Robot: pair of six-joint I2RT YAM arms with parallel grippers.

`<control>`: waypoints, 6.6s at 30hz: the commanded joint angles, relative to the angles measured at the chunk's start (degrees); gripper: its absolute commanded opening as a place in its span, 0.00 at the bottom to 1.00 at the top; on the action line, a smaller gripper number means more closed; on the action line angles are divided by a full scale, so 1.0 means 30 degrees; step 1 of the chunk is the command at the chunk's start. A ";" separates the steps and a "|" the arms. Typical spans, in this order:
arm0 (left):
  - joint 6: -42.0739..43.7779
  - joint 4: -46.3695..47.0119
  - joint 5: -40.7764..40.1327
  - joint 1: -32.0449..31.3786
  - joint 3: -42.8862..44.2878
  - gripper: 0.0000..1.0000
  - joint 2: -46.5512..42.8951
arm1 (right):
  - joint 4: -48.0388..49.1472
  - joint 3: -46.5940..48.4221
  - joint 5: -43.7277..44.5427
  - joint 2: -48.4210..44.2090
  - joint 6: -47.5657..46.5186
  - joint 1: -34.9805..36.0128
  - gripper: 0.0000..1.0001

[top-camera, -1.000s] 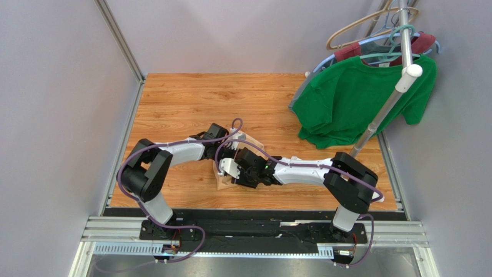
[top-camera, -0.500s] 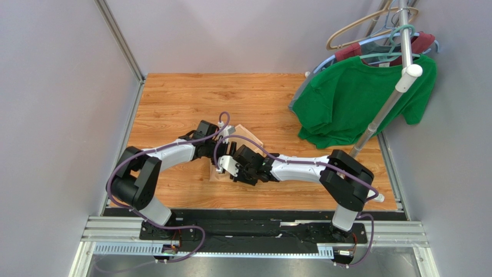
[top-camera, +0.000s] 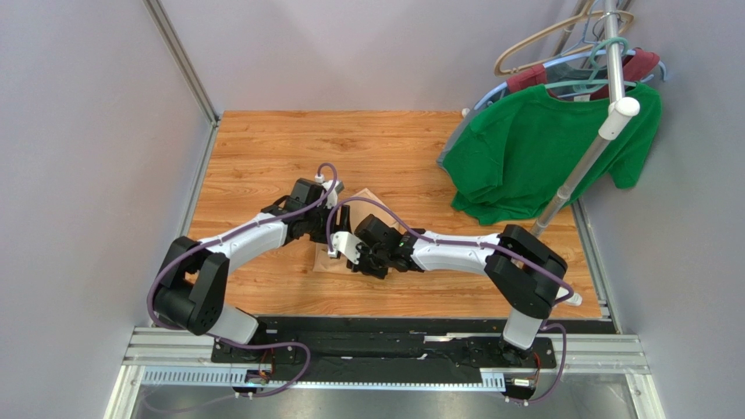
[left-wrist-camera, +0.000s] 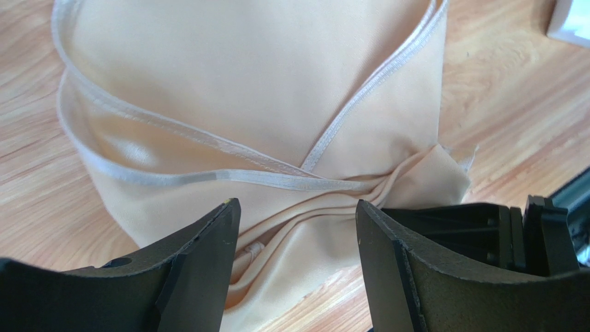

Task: Fold the napkin, place the utensils inside, and roll it up
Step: Roll the napkin with the utensil

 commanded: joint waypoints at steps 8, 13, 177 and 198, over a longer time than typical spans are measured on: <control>-0.2017 0.0382 -0.3808 0.1582 -0.0250 0.74 -0.3594 | -0.3260 -0.0274 -0.0628 0.0950 0.0424 -0.0414 0.13; -0.2544 0.0613 -0.4426 0.1877 -0.1509 0.74 -0.5499 | -0.3553 0.0077 -0.1213 0.1185 0.0454 -0.0531 0.13; 0.1029 0.6564 0.3485 -0.5272 -0.4530 0.01 0.3286 | -0.3120 0.1665 -1.0478 0.0873 0.5198 -0.9467 0.41; 0.0619 0.4254 0.4218 -0.5155 -0.2744 0.01 0.5044 | 0.2160 -0.5665 -0.1747 -0.6785 0.3970 -0.3816 0.62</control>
